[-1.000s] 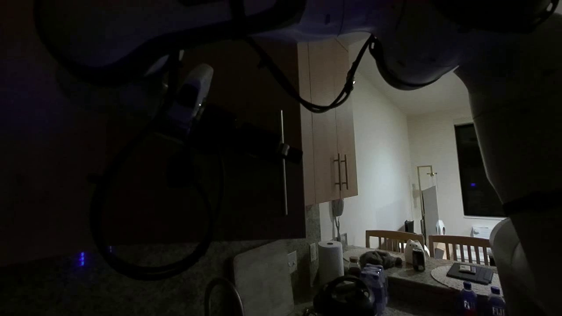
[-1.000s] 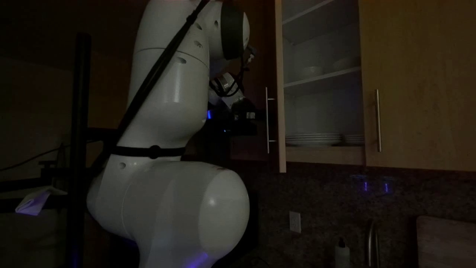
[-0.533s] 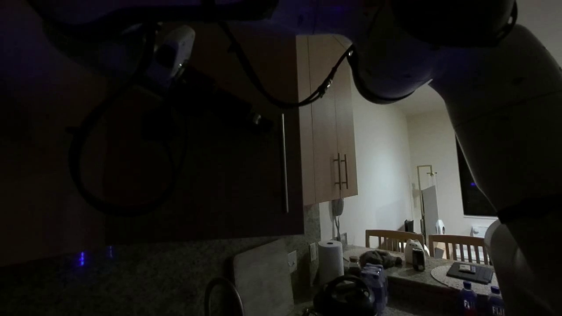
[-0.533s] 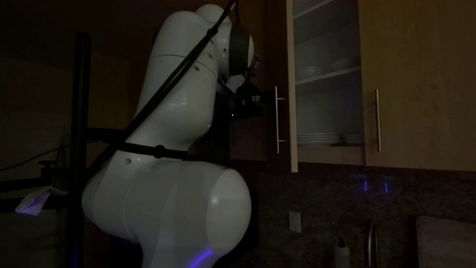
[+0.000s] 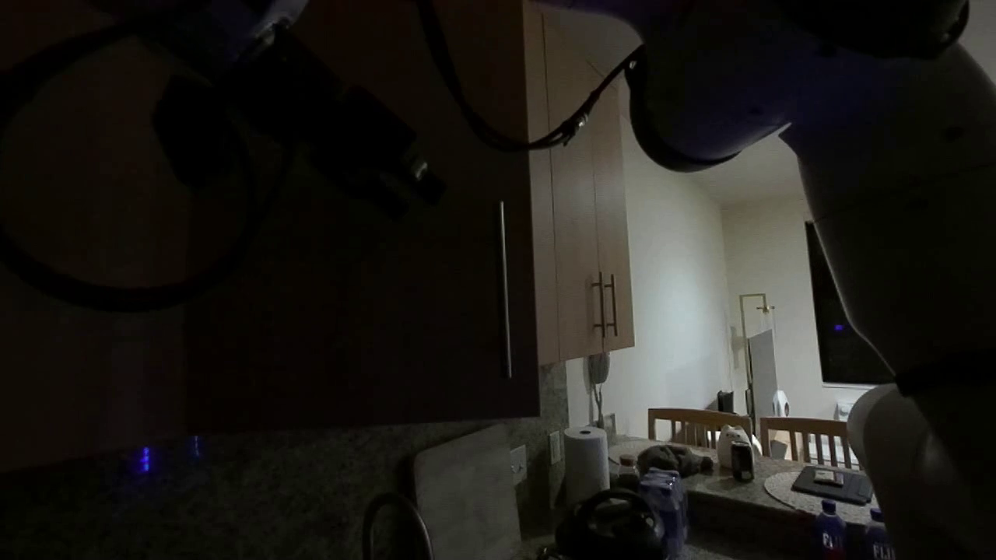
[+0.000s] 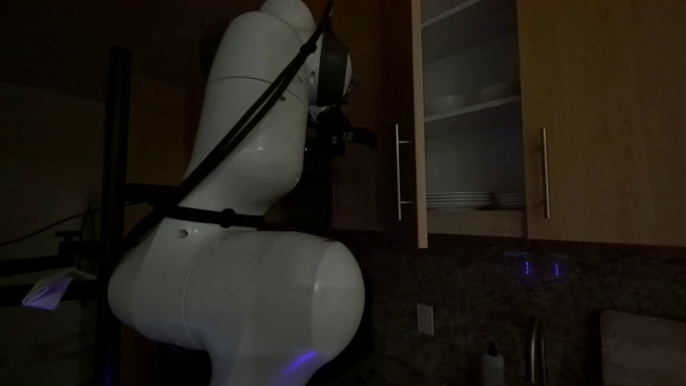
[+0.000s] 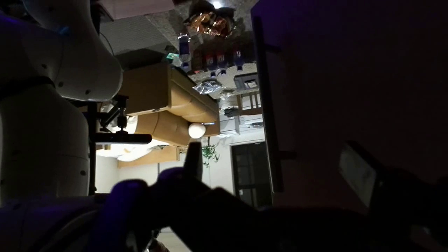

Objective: Open the cabinet door on the right of the hood of the stove

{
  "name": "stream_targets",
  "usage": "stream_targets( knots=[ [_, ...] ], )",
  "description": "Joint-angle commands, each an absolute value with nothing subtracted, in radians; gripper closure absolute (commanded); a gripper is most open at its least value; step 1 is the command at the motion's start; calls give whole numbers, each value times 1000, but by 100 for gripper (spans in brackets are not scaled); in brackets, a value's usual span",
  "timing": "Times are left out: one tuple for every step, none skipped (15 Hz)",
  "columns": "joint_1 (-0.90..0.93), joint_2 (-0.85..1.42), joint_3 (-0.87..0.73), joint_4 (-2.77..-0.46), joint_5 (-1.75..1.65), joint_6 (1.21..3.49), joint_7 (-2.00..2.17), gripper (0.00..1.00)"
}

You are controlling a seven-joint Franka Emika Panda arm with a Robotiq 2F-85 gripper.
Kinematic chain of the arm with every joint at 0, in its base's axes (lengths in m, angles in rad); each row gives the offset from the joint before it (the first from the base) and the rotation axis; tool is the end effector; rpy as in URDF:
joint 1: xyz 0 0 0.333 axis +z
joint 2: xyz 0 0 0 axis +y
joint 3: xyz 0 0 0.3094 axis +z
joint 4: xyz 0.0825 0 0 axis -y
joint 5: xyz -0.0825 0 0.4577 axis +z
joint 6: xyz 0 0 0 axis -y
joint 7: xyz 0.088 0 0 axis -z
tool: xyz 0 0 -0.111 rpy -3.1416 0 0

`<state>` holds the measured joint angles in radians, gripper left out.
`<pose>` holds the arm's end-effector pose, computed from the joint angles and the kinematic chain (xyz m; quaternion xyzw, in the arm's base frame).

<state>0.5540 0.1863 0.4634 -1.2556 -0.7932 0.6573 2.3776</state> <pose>0.4009 0.4023 0.6638 0.5592 -0.6891 0.3384 0.3130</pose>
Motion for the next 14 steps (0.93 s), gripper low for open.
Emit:
stream_targets(
  knots=[
    [535,42,486,-1381,-742,746,2344,0],
    [525,-6,486,-1417,-716,768,2350,0],
    [519,-49,481,-1451,-694,791,2347,0],
    [512,-106,471,-1498,-669,824,2329,0],
    [508,-153,463,-1533,-651,842,2308,0],
    [499,-200,458,-1578,-634,854,2276,0],
    [492,-243,452,-1620,-625,862,2243,0],
    [485,-298,443,-1670,-621,880,2195,0],
    [481,-350,432,-1718,-623,900,2148,0],
    [481,-405,420,-1765,-629,930,2097,0],
    [484,-461,406,-1815,-632,962,2049,0],
    [547,-511,348,-1868,-645,991,2022,0],
    [565,-571,323,-1921,-651,1024,1989,0],
    [596,-627,300,-1974,-650,1041,1980,0]
  ],
)
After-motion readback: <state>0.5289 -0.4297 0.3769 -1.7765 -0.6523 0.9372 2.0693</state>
